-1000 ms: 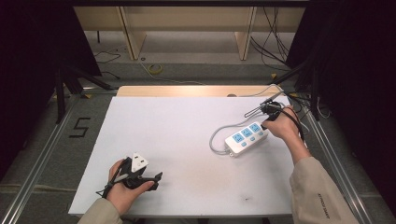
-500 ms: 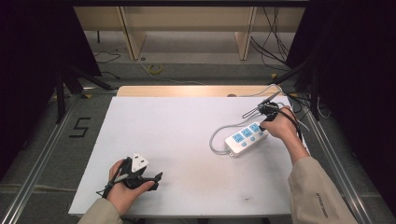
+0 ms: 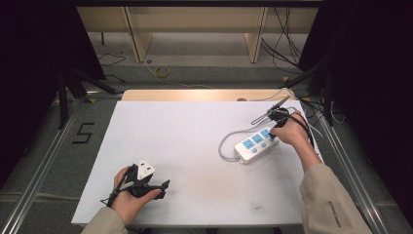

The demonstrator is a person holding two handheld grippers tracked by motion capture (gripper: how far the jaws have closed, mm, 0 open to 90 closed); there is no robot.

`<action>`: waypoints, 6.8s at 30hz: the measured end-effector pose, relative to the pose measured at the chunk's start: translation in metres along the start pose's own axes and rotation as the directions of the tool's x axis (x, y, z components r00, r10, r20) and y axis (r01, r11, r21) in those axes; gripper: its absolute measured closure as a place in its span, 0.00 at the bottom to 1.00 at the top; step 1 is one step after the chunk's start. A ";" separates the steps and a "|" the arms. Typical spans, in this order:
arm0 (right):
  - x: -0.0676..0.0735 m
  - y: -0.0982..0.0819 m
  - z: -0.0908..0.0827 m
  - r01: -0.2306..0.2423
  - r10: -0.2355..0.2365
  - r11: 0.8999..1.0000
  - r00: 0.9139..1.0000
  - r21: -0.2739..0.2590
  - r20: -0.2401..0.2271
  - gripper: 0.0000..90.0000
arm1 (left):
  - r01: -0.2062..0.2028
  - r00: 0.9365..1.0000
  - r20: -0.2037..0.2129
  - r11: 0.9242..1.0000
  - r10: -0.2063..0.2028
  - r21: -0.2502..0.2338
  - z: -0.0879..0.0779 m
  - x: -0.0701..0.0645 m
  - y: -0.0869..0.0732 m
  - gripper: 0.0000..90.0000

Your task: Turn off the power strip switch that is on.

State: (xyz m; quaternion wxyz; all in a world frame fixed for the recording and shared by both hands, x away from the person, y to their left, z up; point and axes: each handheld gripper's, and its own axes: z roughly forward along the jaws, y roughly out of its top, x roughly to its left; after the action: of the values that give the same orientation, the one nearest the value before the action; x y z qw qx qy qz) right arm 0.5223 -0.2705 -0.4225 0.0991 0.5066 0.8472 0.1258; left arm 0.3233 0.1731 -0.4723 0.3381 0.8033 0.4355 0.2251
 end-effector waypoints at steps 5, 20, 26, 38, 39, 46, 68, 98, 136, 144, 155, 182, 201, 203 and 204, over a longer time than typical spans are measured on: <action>0.000 0.000 0.001 0.002 -0.002 1.000 1.000 0.005 -0.003 1.00 | 0.001 1.000 0.000 1.000 -0.001 0.000 0.000 0.000 0.000 0.17; 0.000 0.000 0.003 0.004 -0.004 1.000 1.000 0.021 -0.004 1.00 | -0.001 1.000 0.000 1.000 0.001 -0.001 0.000 0.000 0.000 0.17; 0.000 0.000 0.003 0.001 -0.001 1.000 1.000 0.019 -0.007 1.00 | -0.005 1.000 0.000 1.000 0.005 0.000 0.000 0.000 0.000 0.17; 0.001 0.001 0.004 -0.006 0.006 1.000 1.000 0.030 -0.005 1.00 | -0.003 1.000 0.001 1.000 0.003 -0.003 0.000 -0.001 0.000 0.17; 0.001 0.000 0.004 0.001 -0.001 1.000 1.000 0.027 -0.004 1.00 | -0.003 1.000 0.001 1.000 0.003 -0.003 0.000 -0.001 0.000 0.17; 0.002 0.001 0.004 0.001 -0.002 0.999 1.000 0.037 0.005 1.00 | -0.004 1.000 0.000 1.000 0.004 -0.005 0.000 -0.002 0.001 0.17; 0.003 0.001 0.005 0.006 -0.007 0.999 1.000 0.037 0.016 1.00 | -0.004 1.000 0.001 1.000 0.004 -0.003 0.000 -0.001 0.001 0.17; 0.003 -0.005 -0.005 0.003 -0.003 0.999 1.000 -0.040 0.015 1.00 | -0.003 1.000 -0.002 1.000 0.003 -0.002 0.001 -0.001 0.000 0.17; 0.025 -0.025 -0.023 0.040 -0.047 0.979 0.998 -0.198 -0.030 0.92 | -0.005 1.000 -0.009 1.000 0.005 0.000 0.001 -0.002 0.000 0.17; 0.035 -0.033 -0.028 0.063 -0.078 0.966 0.996 -0.252 -0.050 0.88 | -0.003 1.000 -0.003 1.000 0.003 -0.007 0.001 -0.002 0.000 0.17; 0.051 -0.044 -0.039 0.100 -0.125 0.943 0.990 -0.319 -0.060 0.84 | -0.009 1.000 0.000 1.000 0.009 -0.004 0.000 -0.002 0.000 0.17; 0.084 -0.074 -0.045 0.150 -0.203 0.897 0.976 -0.415 -0.085 0.77 | -0.008 1.000 0.004 1.000 0.008 -0.006 0.000 -0.002 -0.001 0.17; 0.099 -0.111 -0.036 0.149 -0.245 0.855 0.960 -0.497 -0.133 0.66 | -0.011 1.000 0.016 1.000 0.011 -0.006 0.000 -0.004 -0.002 0.17; 0.100 -0.117 -0.034 0.151 -0.253 0.850 0.957 -0.505 -0.141 0.64 | -0.008 1.000 0.015 1.000 0.008 -0.011 0.001 -0.005 -0.003 0.17; 0.100 -0.118 -0.033 0.155 -0.259 0.847 0.956 -0.509 -0.140 0.64 | -0.009 1.000 0.015 1.000 0.009 -0.011 0.001 -0.005 -0.003 0.17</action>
State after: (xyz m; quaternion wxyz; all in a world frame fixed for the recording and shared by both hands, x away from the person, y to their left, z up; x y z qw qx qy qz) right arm 0.3675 -0.2399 -0.4325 0.1506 0.3541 0.8425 0.3769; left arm 0.3199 0.1698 -0.4752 0.3449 0.8051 0.4281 0.2228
